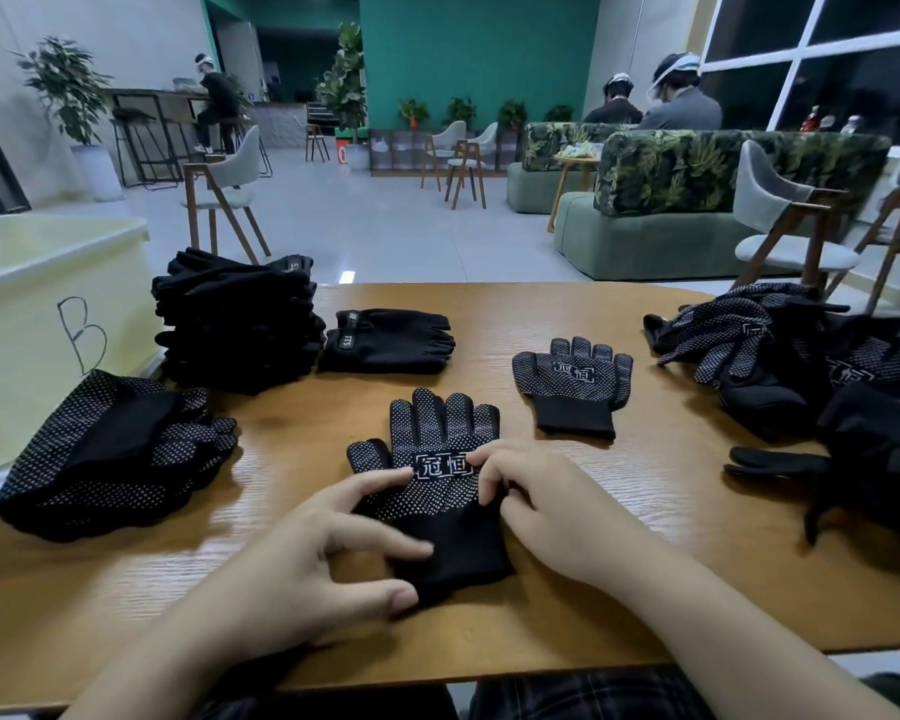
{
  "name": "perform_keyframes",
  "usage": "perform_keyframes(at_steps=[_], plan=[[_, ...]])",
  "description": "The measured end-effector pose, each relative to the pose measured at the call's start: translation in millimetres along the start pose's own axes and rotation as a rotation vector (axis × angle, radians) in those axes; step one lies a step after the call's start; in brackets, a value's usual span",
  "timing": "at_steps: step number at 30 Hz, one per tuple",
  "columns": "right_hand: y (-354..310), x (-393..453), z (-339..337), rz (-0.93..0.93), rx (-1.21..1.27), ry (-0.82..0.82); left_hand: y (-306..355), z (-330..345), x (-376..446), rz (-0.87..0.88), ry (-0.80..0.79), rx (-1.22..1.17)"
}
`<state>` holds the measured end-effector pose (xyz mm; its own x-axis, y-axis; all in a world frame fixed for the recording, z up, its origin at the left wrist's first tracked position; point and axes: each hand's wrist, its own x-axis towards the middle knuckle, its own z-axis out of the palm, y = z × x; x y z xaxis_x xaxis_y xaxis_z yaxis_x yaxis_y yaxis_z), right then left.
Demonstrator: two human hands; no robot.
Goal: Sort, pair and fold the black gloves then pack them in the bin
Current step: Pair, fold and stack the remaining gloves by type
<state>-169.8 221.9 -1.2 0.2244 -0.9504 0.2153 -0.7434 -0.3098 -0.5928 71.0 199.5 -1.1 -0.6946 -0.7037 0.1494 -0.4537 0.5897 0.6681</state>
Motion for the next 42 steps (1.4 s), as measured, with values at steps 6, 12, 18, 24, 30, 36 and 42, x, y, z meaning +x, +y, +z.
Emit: perform_keyframes(at_steps=[6,12,18,24,30,36,42], plan=[[-5,21,-10,0.120,0.062,0.049,-12,-14,36,-0.053,0.182,-0.044],[0,57,-12,0.245,0.087,0.169,-23,-20,71,-0.096,0.208,0.118],[7,70,-7,0.315,0.083,0.267,-23,-10,79,-0.147,0.247,0.122],[11,77,-2,0.349,-0.064,0.228,-18,-5,89,-0.299,0.393,0.142],[11,96,1,0.418,-0.073,0.204,-13,-4,107,-0.465,0.414,0.215],[10,95,7,0.396,-0.107,0.284,-15,8,104,-0.263,0.496,0.279],[16,98,11,0.416,-0.251,0.245,-25,9,110,-0.399,0.466,0.380]])
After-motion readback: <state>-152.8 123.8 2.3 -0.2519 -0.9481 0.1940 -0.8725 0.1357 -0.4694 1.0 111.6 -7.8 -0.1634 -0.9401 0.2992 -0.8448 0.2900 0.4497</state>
